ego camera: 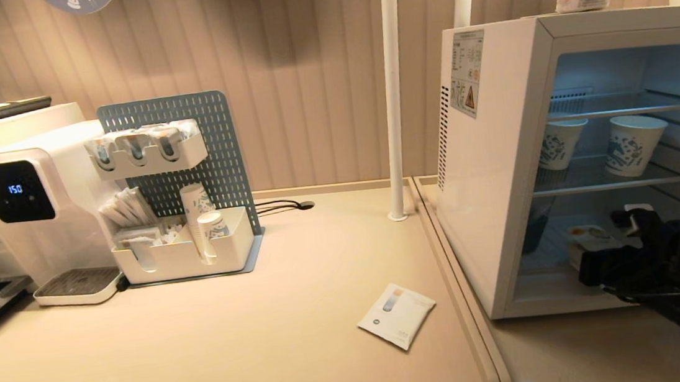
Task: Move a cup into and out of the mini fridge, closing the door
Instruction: Take the yoghurt out of the freezer
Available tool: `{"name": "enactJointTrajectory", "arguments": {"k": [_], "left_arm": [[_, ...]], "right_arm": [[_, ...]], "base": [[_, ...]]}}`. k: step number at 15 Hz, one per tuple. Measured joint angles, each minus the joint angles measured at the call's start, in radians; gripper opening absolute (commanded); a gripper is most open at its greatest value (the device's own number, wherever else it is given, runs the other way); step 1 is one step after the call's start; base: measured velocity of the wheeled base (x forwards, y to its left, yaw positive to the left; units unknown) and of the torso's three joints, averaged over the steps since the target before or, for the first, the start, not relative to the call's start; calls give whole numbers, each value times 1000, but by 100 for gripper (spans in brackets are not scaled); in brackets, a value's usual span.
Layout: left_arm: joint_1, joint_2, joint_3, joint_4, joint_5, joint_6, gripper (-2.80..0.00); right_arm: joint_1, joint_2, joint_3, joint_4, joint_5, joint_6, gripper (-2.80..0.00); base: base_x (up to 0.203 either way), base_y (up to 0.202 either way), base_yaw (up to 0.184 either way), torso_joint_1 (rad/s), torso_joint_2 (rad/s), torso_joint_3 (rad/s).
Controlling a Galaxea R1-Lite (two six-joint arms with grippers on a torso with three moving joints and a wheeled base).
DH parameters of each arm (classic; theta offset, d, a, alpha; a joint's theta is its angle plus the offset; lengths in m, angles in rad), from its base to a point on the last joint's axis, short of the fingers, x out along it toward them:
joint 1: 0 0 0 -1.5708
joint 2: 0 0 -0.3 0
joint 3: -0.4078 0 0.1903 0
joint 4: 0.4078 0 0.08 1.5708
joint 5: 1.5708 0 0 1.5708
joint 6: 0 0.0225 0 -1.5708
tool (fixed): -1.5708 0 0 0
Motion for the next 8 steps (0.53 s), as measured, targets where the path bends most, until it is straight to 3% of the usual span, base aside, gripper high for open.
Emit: {"name": "enactJointTrajectory", "arguments": {"k": [8], "left_arm": [[1, 0, 0, 0, 0, 0, -280]], "right_arm": [[0, -183, 171, 0, 42, 4, -280]], "base": [[0, 0, 0, 0, 0, 0]]}}
